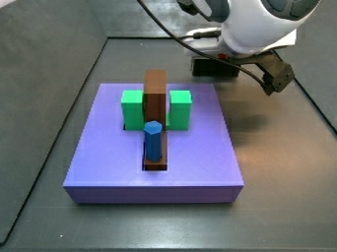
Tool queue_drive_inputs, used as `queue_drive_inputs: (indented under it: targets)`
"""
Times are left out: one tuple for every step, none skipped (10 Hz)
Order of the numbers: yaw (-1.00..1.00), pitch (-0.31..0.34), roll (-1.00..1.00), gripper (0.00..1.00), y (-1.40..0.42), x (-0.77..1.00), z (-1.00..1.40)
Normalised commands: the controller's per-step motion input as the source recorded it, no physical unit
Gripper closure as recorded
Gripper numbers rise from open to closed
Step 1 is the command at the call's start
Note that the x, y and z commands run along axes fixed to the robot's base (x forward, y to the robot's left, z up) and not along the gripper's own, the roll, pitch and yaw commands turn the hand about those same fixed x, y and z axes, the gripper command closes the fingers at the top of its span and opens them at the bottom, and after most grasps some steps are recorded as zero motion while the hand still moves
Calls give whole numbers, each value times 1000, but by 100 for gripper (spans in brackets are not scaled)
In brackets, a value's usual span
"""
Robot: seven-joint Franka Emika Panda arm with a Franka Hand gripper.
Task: Pick up the red object. Move up. Place the red object on the fixture. Regrasp the red object. Move to above the board. Insert the red object.
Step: Regrasp the red object, then move to above the board.
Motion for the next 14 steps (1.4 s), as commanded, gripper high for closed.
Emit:
queue_drive_inputs:
  targets:
    - [0,0,0,100,0,0,0]
    - [0,0,0,100,0,0,0]
    - [0,0,0,100,0,0,0]
    - [0,0,0,100,0,0,0]
    - [0,0,0,100,0,0,0]
    - [0,0,0,100,0,0,0]
    - [0,0,0,100,0,0,0]
    - [0,0,0,100,0,0,0]
    - [0,0,0,100,0,0,0]
    - [0,0,0,100,0,0,1400]
    - [0,46,-48,100,8,-18,1400]
    - [-10,52,-93,100,16,-36,1400]
    - [21,31,-48,100,16,-26,1400]
    - [28,50,-2,100,4,-21,1400]
